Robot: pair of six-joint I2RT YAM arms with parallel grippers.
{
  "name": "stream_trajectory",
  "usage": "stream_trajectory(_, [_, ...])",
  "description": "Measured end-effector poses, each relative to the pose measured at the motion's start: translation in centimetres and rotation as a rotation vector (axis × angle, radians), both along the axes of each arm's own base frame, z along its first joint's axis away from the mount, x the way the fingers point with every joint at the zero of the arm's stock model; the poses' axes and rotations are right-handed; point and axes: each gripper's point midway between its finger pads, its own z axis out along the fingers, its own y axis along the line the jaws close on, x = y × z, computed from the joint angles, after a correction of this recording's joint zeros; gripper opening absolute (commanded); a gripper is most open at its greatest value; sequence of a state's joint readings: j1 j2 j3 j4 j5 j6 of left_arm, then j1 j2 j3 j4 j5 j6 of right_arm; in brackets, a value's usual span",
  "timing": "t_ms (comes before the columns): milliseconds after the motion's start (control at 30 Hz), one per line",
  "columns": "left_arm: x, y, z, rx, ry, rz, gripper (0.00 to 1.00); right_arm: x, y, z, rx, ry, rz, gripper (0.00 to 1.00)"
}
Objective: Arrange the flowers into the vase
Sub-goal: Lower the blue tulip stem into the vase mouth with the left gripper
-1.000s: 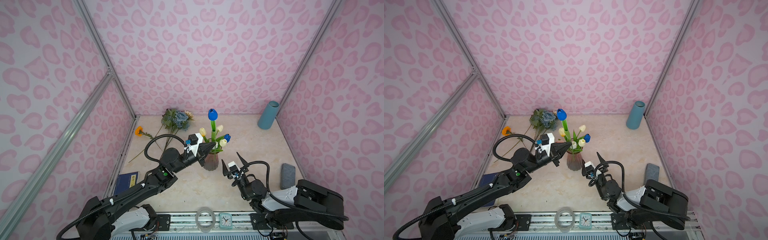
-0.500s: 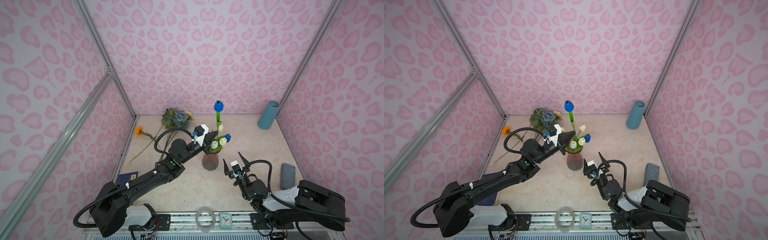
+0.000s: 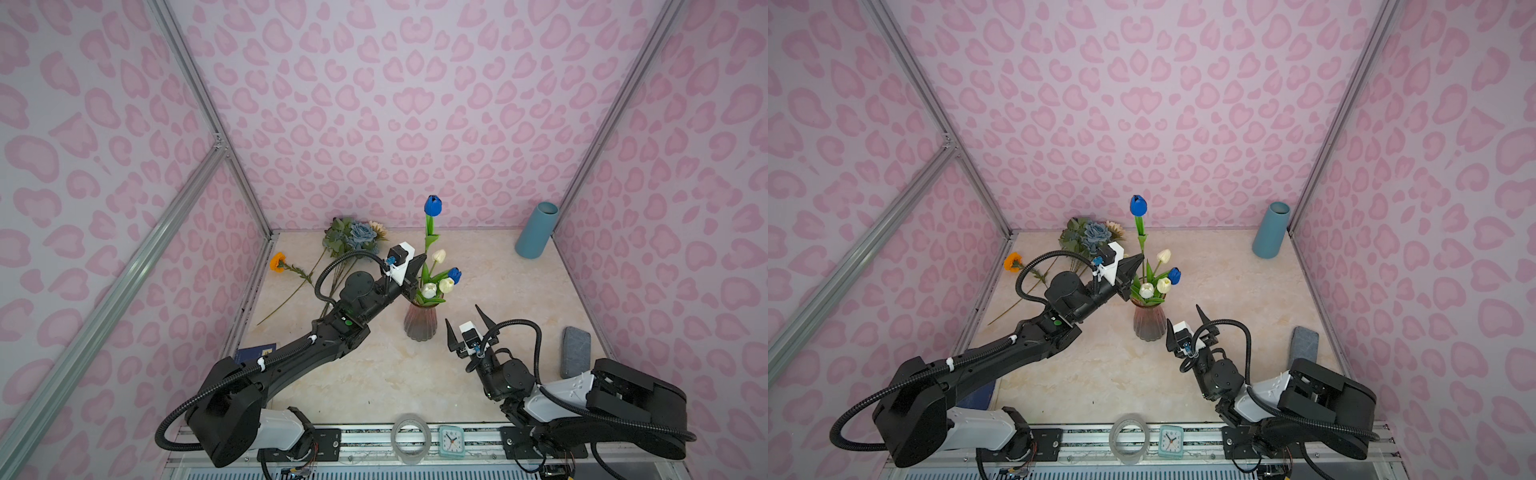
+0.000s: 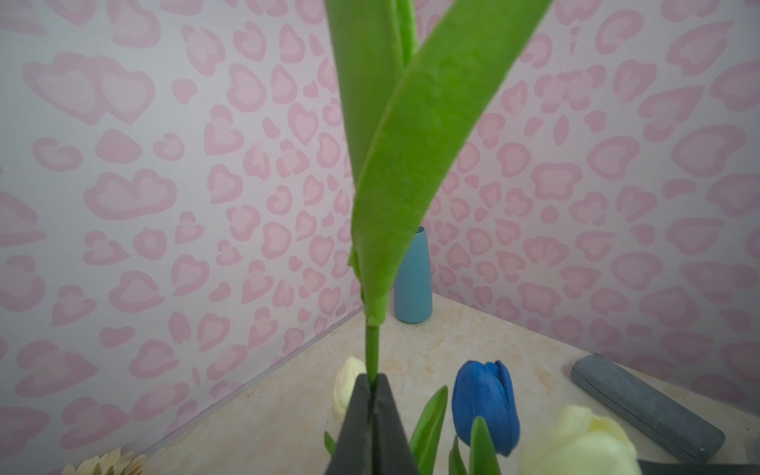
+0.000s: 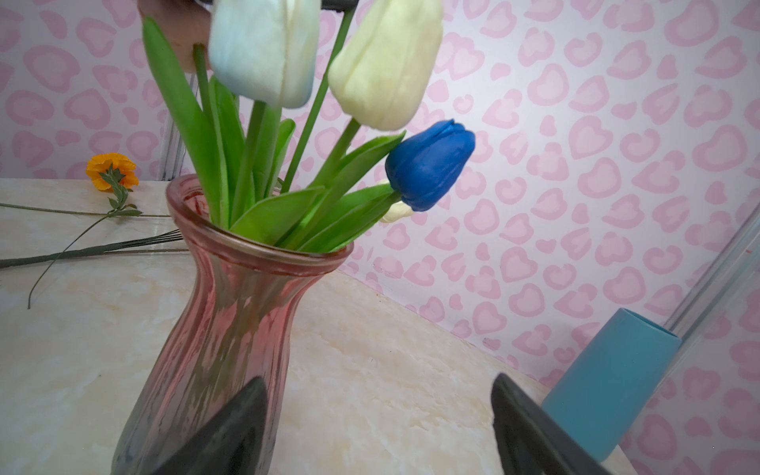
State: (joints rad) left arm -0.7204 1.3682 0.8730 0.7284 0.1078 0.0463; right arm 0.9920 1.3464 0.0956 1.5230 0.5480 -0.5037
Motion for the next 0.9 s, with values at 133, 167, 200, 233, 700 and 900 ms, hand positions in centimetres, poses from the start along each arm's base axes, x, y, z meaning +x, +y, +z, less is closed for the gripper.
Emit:
stream_trajectory(133, [0.6,-0.4,-0.4,0.008,0.005,0.006,0.03,0.1,0.2,-0.1,-0.006,0.003,0.003,0.85])
stream_trajectory(167, [0.8,-0.4,-0.6,0.010,0.006,0.006,0.03,0.1,0.2,-0.1,-0.006,0.003,0.003,0.85])
stream_trajectory(200, [0.9,-0.5,-0.7,0.012,0.009,0.006,0.03,0.1,0.3,-0.1,-0.006,0.003,0.004,0.85])
stream_trajectory(233, [0.9,-0.5,-0.9,0.012,0.010,0.006,0.04,0.1,0.3,-0.1,-0.007,0.003,0.004,0.85])
stream_trajectory(700, [-1.4,-0.7,-2.2,0.028,0.058,-0.083,0.18,0.4,0.7,-0.5,-0.023,0.010,0.003,0.85])
stream_trajectory(900, [-1.8,-0.4,-3.0,0.068,0.107,-0.088,0.13,0.5,1.1,-0.7,-0.030,0.014,0.011,0.86])
